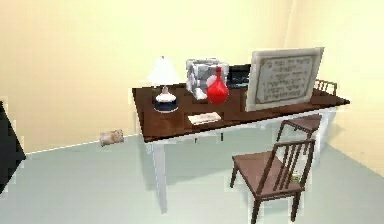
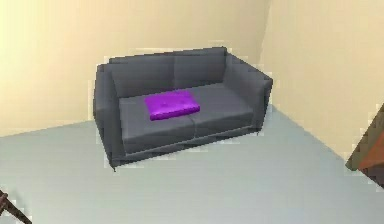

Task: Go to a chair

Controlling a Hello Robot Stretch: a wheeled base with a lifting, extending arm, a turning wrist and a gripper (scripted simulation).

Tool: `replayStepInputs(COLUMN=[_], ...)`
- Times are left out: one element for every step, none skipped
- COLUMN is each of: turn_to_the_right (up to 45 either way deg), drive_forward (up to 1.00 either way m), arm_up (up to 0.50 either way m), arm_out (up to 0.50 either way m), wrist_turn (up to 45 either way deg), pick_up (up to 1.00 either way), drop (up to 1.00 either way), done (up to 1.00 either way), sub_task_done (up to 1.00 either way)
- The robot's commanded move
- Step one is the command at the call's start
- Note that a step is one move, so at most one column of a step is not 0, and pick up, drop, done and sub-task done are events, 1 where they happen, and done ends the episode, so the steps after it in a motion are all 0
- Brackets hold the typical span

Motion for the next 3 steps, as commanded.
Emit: replayStepInputs(turn_to_the_right=[0.0, 27.0, 0.0], drive_forward=[0.20, 0.00, 0.00], arm_up=[0.00, 0.00, 0.00], arm_out=[0.00, 0.00, 0.00], wrist_turn=[0.0, 0.0, 0.0], pick_up=[0.00, 0.00, 0.00], drop=[0.00, 0.00, 0.00], done=[0.00, 0.00, 1.00], sub_task_done=[0.00, 0.00, 0.00])
